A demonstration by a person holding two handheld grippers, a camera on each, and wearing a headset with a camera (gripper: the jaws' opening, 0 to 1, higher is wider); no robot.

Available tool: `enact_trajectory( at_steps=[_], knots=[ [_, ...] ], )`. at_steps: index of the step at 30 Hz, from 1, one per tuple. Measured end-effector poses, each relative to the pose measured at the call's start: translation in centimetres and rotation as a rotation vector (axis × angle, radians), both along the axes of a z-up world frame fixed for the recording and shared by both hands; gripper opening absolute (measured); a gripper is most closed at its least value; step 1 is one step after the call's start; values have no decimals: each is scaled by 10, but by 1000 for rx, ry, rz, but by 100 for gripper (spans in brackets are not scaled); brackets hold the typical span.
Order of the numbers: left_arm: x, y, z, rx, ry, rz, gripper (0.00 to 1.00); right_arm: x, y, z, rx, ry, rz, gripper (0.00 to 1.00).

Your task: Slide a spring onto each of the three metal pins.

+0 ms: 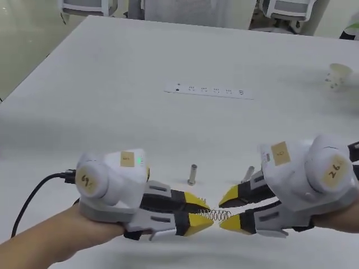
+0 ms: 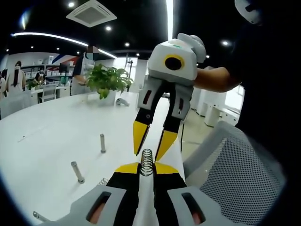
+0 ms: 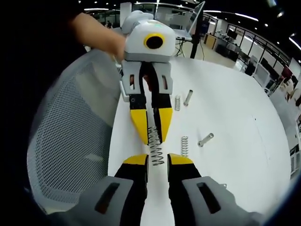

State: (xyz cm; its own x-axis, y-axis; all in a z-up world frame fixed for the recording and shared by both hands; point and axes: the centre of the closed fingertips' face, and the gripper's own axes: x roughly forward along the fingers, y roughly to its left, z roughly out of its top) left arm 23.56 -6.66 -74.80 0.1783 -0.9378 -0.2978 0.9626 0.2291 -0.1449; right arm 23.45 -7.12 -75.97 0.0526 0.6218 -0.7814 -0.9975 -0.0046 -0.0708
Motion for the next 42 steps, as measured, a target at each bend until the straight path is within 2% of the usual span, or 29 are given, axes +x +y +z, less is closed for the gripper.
enact_trajectory(
  at_steps=[4, 12, 17, 20, 25, 29, 32, 36, 39, 42],
  knots=[
    [-1, -1, 1, -3, 1, -2, 2, -3, -3, -3, 5, 17, -7, 14],
    [-3, 0, 1, 1, 5, -10, 2, -3, -1, -2, 22, 7, -6, 9],
    [-2, 0, 1, 0, 5, -10, 2, -2, -2, -2, 15, -9, 13, 9],
    [-2, -1, 1, 2, 3, -13, 2, -3, -2, -5, -8, -37, 47, 9],
    [-3, -1, 0, 10, 5, -17, 2, -4, -2, -6, -5, -30, 49, 8],
    [-3, 0, -3, 13, 19, -17, 2, -5, -2, -3, -11, -52, 71, 8],
    [-4, 0, -3, 16, 17, -25, 2, -7, -3, 1, -12, -70, 97, 8],
    [-5, 1, -7, 29, 17, -28, 2, -7, -3, 10, 15, -60, 101, 8],
    [-5, 3, -12, 57, 1, -33, 2, -9, 3, 20, 59, -44, 107, 8],
    [-4, 4, -12, 64, -7, -32, 2, -11, 12, 31, 116, -31, 105, 8]
  ],
)
